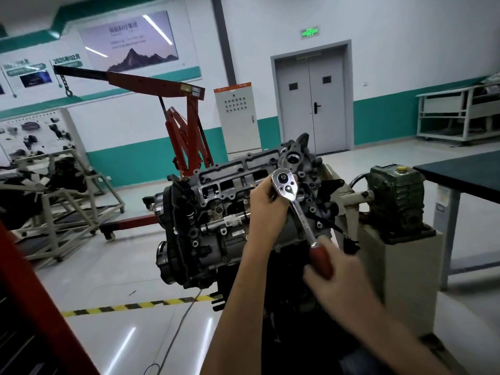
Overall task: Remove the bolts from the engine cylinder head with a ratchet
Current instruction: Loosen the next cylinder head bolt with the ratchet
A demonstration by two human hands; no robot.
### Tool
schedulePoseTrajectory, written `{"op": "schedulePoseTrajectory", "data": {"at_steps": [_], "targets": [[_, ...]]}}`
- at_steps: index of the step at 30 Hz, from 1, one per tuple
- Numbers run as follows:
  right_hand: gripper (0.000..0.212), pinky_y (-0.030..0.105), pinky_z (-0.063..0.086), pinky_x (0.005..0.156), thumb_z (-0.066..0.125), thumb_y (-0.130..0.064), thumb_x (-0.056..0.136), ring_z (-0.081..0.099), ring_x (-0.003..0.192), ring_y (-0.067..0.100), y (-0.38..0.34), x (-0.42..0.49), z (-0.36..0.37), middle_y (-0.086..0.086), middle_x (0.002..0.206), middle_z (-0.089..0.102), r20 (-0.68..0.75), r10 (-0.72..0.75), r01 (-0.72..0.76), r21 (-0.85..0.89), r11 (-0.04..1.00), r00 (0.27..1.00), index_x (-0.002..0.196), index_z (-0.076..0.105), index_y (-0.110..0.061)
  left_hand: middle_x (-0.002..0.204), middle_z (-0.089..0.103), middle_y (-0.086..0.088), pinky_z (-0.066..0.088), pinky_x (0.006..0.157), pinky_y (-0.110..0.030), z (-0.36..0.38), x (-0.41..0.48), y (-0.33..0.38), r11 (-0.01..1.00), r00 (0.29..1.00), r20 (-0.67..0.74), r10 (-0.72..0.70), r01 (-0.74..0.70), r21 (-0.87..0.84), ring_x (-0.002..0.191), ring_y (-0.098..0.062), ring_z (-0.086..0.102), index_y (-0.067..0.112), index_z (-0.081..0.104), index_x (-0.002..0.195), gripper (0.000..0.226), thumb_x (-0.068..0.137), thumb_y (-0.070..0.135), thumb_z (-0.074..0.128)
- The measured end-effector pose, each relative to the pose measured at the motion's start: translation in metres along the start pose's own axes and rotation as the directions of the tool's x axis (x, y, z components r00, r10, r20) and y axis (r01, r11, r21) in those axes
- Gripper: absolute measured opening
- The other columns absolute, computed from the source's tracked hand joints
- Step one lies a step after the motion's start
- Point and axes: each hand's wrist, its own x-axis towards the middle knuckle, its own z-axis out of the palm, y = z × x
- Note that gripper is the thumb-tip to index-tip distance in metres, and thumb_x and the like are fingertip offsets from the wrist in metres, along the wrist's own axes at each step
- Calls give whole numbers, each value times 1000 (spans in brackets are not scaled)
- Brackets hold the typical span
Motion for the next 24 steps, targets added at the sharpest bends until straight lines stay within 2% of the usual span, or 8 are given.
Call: {"op": "schedulePoseTrajectory", "data": {"at_steps": [3,5,9,12,14,16,20,24], "targets": [[21,9,35,40,62,-2,76,46,40,4,-19,-13,52,-5,50,44,-64,107,-87,253,964,992,77,49,-19,56,42,16,35,60,-22,1,-1,0,1000,1000,-3,8,-8,-15,61,-6,36,28,48,60,40,91,7,63],[19,14,38,41,60,-3,77,45,41,7,-21,-12,56,-2,53,46,-12,99,-92,283,955,995,80,50,-19,57,38,15,33,60,-23,-1,-1,0,1000,1000,-14,13,-14,-24,61,-7,33,30,45,57,42,92,14,63],[38,6,36,46,65,-1,75,49,47,3,-1,11,-14,-5,59,51,196,-32,38,-28,999,980,95,51,-31,52,47,18,36,54,-11,-6,3,-2,999,999,1,-33,33,-11,53,2,40,26,51,57,39,90,8,63],[33,21,49,49,65,0,77,54,48,9,3,52,-79,-2,60,54,358,-109,243,-353,903,927,85,52,-29,58,53,15,36,58,-16,-7,5,-1,999,998,53,-21,19,41,58,-2,42,5,64,69,21,89,2,60],[22,28,51,53,64,-2,78,56,51,12,4,67,-92,2,63,57,368,-146,308,-432,848,918,86,53,-19,53,49,17,32,54,-14,-7,3,-2,999,999,37,-10,9,40,55,0,37,5,63,70,20,89,1,60],[19,31,51,51,64,-2,78,55,48,12,9,56,-78,3,61,56,318,-117,238,-375,896,941,83,51,-16,52,48,17,32,54,-14,-5,1,-3,1000,1000,13,-20,20,15,56,-1,38,11,60,66,25,89,3,60],[30,10,34,40,65,-2,75,45,39,5,2,-1,-6,-4,47,43,21,-15,15,-8,1000,1000,74,46,-25,50,48,21,35,56,-8,2,-3,0,1000,1000,-14,-9,8,-21,54,5,41,25,55,61,36,89,4,62],[25,8,31,38,60,-2,79,47,39,4,-17,-12,49,-5,51,43,4,49,-49,165,985,999,80,43,-21,48,38,19,32,53,-9,-2,-3,4,1000,1000,1,-2,2,-27,51,2,33,36,47,50,49,92,17,63]]}}
